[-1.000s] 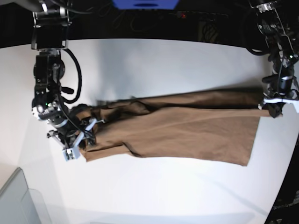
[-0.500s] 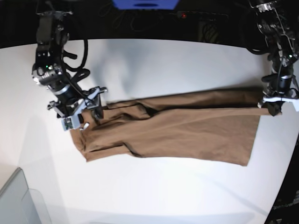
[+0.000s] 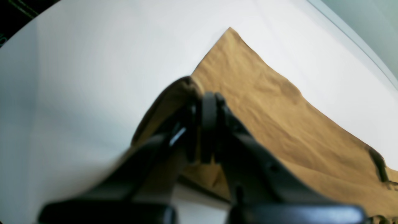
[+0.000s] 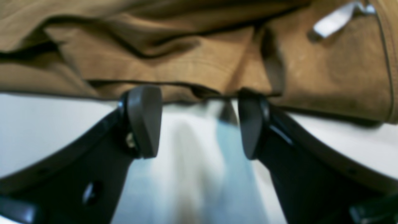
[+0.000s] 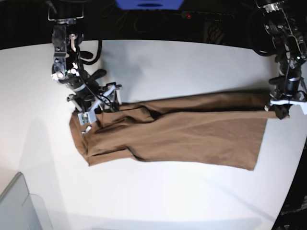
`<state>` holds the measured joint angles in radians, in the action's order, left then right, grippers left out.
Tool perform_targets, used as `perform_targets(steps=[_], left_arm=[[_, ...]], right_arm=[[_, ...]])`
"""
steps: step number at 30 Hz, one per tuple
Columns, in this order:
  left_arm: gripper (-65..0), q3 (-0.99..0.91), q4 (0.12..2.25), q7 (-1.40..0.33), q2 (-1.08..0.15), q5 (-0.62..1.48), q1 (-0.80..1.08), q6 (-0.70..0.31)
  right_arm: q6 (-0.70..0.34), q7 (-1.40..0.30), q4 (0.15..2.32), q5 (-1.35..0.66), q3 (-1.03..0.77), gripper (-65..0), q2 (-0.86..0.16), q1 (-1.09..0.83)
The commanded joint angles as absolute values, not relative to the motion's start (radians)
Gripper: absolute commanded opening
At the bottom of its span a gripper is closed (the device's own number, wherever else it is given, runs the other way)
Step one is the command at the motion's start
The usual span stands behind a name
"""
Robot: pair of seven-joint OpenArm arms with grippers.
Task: Layout the t-shirt on the table in an organized manner, then fold the t-shirt properly
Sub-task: 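Grasp the shirt edge with both grippers and drag it toward the robot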
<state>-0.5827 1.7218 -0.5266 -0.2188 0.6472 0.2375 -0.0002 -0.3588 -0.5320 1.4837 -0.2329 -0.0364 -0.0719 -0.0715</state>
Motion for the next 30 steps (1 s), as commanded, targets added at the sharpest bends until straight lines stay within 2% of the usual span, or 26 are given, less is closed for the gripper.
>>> perform_targets(steps=[1, 12, 18, 21, 27, 30], left_arm=[[-64.9, -0.588, 1.738, -0.504, -0.234, 0.654, 0.231, -0.005], [-64.9, -0.588, 1.738, -0.504, -0.234, 0.651, 0.232, -0.005], [-64.9, -0.588, 1.738, -0.504, -0.226, 0.651, 0.232, -0.005], [-64.9, -0.588, 1.738, -0.501, -0.203, 0.65, 0.229, -0.005], [-64.9, -0.588, 1.738, -0.504, -0.199, 0.65, 0.228, -0.005], [-64.9, -0.588, 1.738, -0.503, -0.199, 0.65, 0.228, -0.005]], right_arm=[[-0.361, -0.498, 1.486, -0.243, -0.038, -25.8, -0.076, -0.05], [-0.361, -0.496, 1.468, -0.246, -0.038, -26.4, -0.073, -0.021], [-0.363, -0.496, 1.468, -0.248, -0.038, -36.5, -0.073, 0.004], [-0.363, -0.496, 1.468, -0.248, -0.038, -38.9, -0.073, 0.01], [-0.363, -0.496, 1.465, -0.248, -0.038, -39.4, -0.073, 0.028], [-0.363, -0.496, 1.465, -0.248, -0.038, -45.5, -0.073, 0.03]])
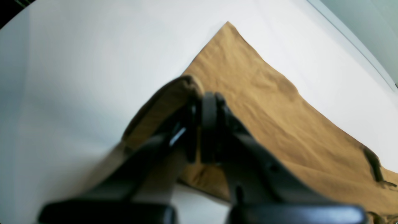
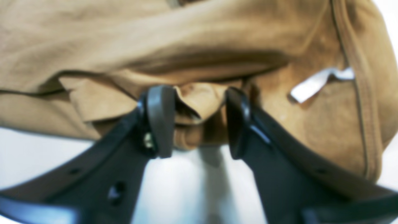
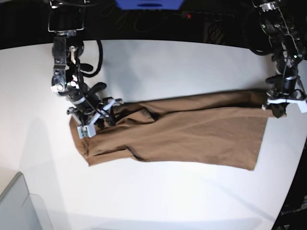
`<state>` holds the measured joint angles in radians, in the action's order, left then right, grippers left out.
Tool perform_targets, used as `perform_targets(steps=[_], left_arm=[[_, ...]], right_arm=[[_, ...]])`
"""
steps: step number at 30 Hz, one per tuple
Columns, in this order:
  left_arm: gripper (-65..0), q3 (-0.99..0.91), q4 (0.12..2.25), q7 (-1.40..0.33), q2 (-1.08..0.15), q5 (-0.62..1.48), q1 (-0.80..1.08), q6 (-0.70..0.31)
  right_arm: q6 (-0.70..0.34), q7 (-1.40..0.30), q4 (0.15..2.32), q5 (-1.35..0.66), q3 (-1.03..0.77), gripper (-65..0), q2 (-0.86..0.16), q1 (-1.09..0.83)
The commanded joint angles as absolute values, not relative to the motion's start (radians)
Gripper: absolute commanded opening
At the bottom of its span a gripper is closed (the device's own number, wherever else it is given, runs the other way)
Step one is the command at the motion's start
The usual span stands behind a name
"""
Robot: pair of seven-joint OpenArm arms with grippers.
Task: Layout the t-shirt on the table in an organized manner, then fold the t-shirt properly
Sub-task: 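Grasp the shirt edge with both grippers and drag it toward the robot, then lift the shirt high with both grippers and lay it down flat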
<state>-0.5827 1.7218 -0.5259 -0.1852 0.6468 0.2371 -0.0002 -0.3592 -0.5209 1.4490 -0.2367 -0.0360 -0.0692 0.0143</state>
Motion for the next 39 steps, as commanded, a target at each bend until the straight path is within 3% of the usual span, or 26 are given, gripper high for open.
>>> perform_targets(steps=[1, 4, 9, 18, 23, 30, 39], left_arm=[[-64.9, -0.588, 1.738, -0.503, -0.199, 0.65, 0.228, -0.005], [-64.9, -0.588, 1.738, -0.501, -0.199, 0.65, 0.228, -0.005], [-64.9, -0.588, 1.742, -0.501, -0.199, 0.656, 0.231, -0.005], [-64.9, -0.596, 1.871, -0.496, -0.185, 0.661, 0.26, -0.005], [-64.9, -0.588, 1.91, -0.506, -0.188, 0.661, 0.216, -0.005], [-64.8, -0.51, 1.86, -0.524, -0.24, 0.648, 0.028, -0.004], [-64.8, -0.317, 1.643, -0.579, -0.263, 0.55, -0.384, 0.002]], right_arm=[[-0.363, -0.496, 1.466, -0.248, -0.041, -50.2, -0.073, 0.03], [-0.363, -0.496, 1.468, -0.248, -0.042, -65.0, -0.073, 0.031], [-0.363, -0.496, 1.492, -0.248, -0.045, -65.0, -0.077, 0.021], [-0.363, -0.467, 1.966, -0.248, -0.084, -65.0, -0.074, -0.196], [-0.363, -0.392, 2.032, -0.246, -0.085, -65.0, -0.081, -0.214], [-0.363, -0.381, 1.94, -0.243, -0.087, -65.0, -0.107, -0.012], [-0.364, -0.475, 1.572, -0.243, -0.082, -65.0, -0.166, 0.47]])
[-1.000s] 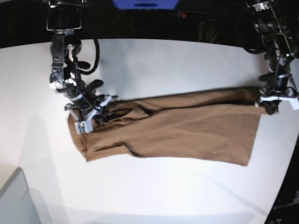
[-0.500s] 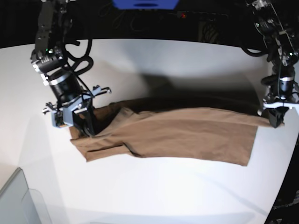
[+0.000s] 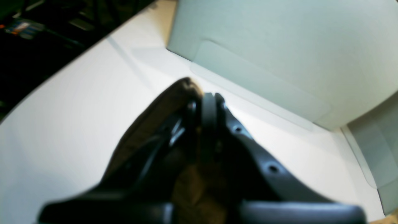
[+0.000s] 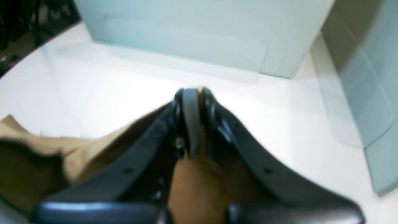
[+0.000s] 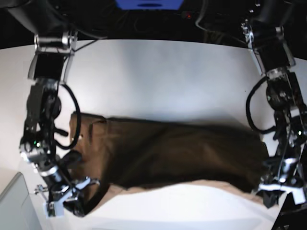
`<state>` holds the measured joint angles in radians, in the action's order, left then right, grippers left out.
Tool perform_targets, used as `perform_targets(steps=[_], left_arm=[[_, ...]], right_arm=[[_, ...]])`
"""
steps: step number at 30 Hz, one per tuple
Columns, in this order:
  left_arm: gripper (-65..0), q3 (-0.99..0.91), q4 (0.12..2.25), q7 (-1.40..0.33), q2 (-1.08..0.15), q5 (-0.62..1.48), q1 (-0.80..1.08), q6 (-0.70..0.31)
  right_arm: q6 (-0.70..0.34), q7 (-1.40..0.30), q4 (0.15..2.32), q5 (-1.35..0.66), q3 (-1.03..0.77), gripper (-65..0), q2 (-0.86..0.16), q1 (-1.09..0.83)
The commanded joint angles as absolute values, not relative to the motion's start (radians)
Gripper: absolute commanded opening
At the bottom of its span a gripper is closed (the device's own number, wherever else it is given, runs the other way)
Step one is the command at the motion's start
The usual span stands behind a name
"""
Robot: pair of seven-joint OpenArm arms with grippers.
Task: Layout the t-shirt on the table in an organized manner, then fold the t-shirt properly
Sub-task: 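Lift the shirt high with both grippers and lay it down flat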
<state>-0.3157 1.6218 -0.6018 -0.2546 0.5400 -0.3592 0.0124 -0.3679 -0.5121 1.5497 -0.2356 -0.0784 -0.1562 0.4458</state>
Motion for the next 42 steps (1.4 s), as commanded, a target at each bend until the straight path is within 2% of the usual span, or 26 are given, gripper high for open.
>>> perform_targets(steps=[1, 6, 11, 14, 18, 20, 25, 33, 38, 42], left_arm=[[-64.8, -0.278, 1.606, -0.576, -0.263, 0.53, -0.43, 0.001], [-64.8, -0.163, 1.44, -0.575, -0.263, 0.493, -0.68, -0.001], [-64.8, -0.11, 1.345, -0.575, -0.262, 0.499, -0.88, 0.002], [-64.9, -0.101, 1.325, -0.579, -0.245, 0.503, -0.961, 0.001], [-64.9, -0.097, 1.342, -0.581, -0.243, 0.504, -0.967, -0.001], [-64.9, -0.096, 1.376, -0.582, -0.243, 0.504, -0.949, -0.001], [-64.9, -0.104, 1.477, -0.582, -0.245, 0.504, -0.757, -0.001], [-64.9, -0.119, 1.69, -0.581, -0.249, 0.504, -0.323, -0.001], [-64.9, -0.197, 1.738, -0.578, -0.245, 0.504, -0.048, -0.002], [-64.9, -0.285, 1.718, -0.578, -0.242, 0.504, 0.091, -0.004]], right_arm=[[-0.364, -0.47, 1.526, -0.243, -0.079, -65.0, -0.18, 0.526], [-0.398, -0.469, 1.334, -0.245, -0.082, -65.0, -0.213, 0.808], [-0.415, -0.475, 1.291, -0.242, -0.079, -65.0, -0.249, 1.012], [-0.418, -0.476, 1.297, -0.242, -0.079, -65.0, -0.275, 1.079], [-0.418, -0.479, 1.334, -0.245, -0.081, -65.0, -0.308, 1.066], [-0.418, -0.506, 1.386, -0.246, -0.088, -65.0, -0.312, 0.993], [-0.418, -0.513, 1.601, -0.248, -0.145, -65.0, -0.308, 0.71], [-0.424, -0.503, 1.854, -0.349, -0.298, -65.0, -0.194, 0.219], [-0.453, -0.498, 1.94, -0.435, -0.355, -65.0, -0.102, -0.101], [-0.473, -0.41, 1.937, -0.435, -0.348, -65.0, -0.033, -0.292]])
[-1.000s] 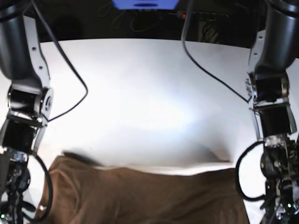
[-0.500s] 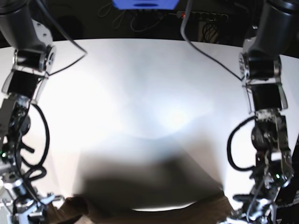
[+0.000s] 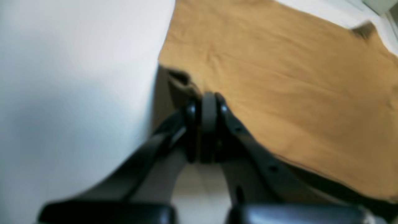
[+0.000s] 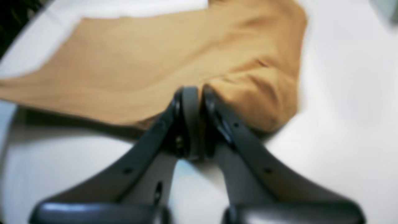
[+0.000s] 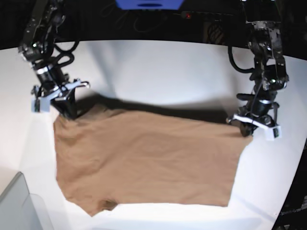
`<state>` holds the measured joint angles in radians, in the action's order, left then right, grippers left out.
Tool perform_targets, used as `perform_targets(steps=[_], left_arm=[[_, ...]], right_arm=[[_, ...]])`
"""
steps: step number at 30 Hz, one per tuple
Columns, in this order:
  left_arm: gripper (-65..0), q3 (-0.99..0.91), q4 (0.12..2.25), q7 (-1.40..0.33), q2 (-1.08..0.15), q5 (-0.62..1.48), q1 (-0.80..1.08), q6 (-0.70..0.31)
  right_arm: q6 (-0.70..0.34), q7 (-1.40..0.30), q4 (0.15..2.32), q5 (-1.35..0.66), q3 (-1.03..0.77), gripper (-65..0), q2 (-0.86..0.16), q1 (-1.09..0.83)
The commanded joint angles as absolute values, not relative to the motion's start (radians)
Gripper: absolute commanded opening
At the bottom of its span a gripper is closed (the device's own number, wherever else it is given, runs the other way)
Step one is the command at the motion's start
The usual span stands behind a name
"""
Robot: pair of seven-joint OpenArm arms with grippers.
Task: Layout the t-shirt on the table in an organized manner, then fold the t-shirt properly
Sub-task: 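Lift the shirt high with both grippers and lay it down flat, then hold the shoulder corners with both grippers, pulling the shirt taut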
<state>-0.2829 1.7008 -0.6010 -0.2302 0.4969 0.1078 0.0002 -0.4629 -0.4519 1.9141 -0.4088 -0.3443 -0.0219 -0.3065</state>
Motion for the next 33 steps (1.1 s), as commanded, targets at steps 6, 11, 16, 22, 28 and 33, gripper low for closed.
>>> perform_targets(steps=[6, 11, 16, 22, 28, 33], left_arm=[[-64.9, -0.398, 1.687, -0.578, -0.236, 0.504, 0.205, -0.004], [-64.9, -0.456, 1.681, -0.581, -0.234, 0.506, 0.239, -0.004], [-64.9, -0.458, 1.689, -0.581, -0.234, 0.506, 0.3, -0.004], [-64.9, -0.456, 1.682, -0.581, -0.234, 0.506, 0.338, -0.004], [-64.9, -0.458, 1.682, -0.582, -0.234, 0.506, 0.34, -0.005], [-64.9, -0.455, 1.693, -0.582, -0.234, 0.506, 0.383, -0.005]], right_arm=[[-0.602, -0.343, 1.867, -0.433, -0.311, -65.0, 0.01, -0.437], [-0.602, -0.344, 1.768, -0.432, -0.283, -65.0, -0.012, -0.447], [-0.605, -0.34, 1.741, -0.433, -0.291, -65.0, -0.021, -0.473], [-0.607, -0.302, 1.796, -0.433, -0.286, -65.0, -0.016, -0.541], [-0.607, -0.217, 1.81, -0.433, -0.283, -65.0, -0.002, -0.618], [-0.607, -0.183, 1.807, -0.433, -0.283, -65.0, -0.001, -0.661]])
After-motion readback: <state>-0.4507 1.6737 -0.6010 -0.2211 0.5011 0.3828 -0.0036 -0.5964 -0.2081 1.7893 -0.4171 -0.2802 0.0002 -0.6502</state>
